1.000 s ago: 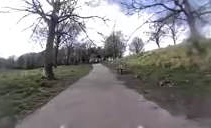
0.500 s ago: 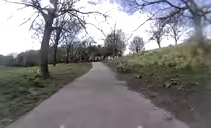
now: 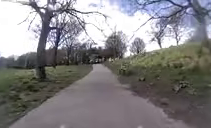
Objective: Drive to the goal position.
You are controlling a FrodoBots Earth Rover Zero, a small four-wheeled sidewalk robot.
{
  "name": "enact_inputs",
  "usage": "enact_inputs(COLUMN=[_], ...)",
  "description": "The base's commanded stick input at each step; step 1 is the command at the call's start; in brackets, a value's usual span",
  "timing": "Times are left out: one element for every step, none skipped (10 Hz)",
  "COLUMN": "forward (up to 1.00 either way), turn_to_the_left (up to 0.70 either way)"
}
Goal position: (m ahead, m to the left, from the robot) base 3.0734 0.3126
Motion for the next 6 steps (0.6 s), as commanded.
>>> enact_inputs(forward=[0.85,0.85,0.85,0.85,0.85,0.85], turn_to_the_left=[0.01,0.01,0.01,0.01,0.01,0.01])
